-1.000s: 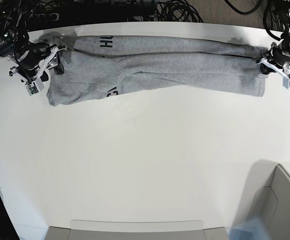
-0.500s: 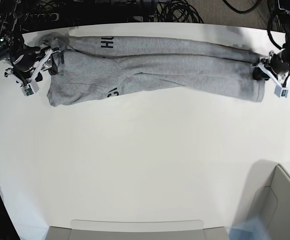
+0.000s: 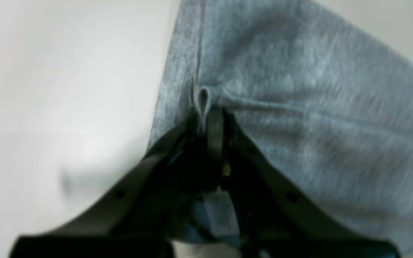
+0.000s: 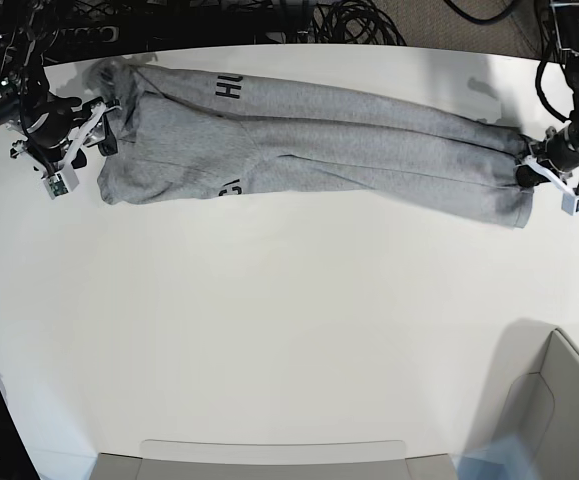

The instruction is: Fold the T-shirt properly

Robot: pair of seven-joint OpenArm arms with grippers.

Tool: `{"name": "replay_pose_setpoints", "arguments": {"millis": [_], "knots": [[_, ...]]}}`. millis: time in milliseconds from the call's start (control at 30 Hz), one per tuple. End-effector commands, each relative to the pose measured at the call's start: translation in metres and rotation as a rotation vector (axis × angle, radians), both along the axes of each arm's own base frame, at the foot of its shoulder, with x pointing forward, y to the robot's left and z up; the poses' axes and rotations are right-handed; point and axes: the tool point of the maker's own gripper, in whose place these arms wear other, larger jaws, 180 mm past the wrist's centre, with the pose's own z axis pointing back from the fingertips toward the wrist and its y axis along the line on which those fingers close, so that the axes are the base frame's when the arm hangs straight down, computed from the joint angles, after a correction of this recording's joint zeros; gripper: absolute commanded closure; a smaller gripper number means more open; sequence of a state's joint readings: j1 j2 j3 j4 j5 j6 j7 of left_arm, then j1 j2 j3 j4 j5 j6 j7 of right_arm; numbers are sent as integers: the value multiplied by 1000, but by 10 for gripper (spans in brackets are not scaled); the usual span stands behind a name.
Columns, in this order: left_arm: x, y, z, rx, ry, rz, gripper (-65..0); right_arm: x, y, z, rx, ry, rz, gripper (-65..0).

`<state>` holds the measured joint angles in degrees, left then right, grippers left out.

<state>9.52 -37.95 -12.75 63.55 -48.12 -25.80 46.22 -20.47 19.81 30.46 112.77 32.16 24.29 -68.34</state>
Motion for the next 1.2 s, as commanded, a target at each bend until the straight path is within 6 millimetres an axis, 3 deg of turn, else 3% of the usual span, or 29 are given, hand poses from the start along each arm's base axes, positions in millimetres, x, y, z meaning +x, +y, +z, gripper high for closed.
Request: {"name": "replay_pose_setpoints", "arguments": {"millis": [0,200,300,367,467,600,800,933,1167], "knots": [[-24,25,-6,76,111,37,0,6,0,9,-6,-38,19,-322],[-15,55,16,108,47,110,0,7,0,10,-6,-39,19,-322],[-18,61,15,112,56,127,0,11,-1,13,-6,-55,14,-322],[-6,71,24,123,33,138,0,11,0,13,0,-55,12,-322],[6,85,43,153,-9,148,0,11,2,13,8,-57,9,-322],[20,102,83,193,-107,177,0,10,9,10,35,-57,0,-322],[17,92,123,263,-142,99,0,10,10,9,42,-57,-2,-322],[14,90,124,273,-135,83,0,10,11,9,43,-56,0,-322],[-10,111,86,216,-63,193,0,10,10,9,40,-56,-1,-322]]}}
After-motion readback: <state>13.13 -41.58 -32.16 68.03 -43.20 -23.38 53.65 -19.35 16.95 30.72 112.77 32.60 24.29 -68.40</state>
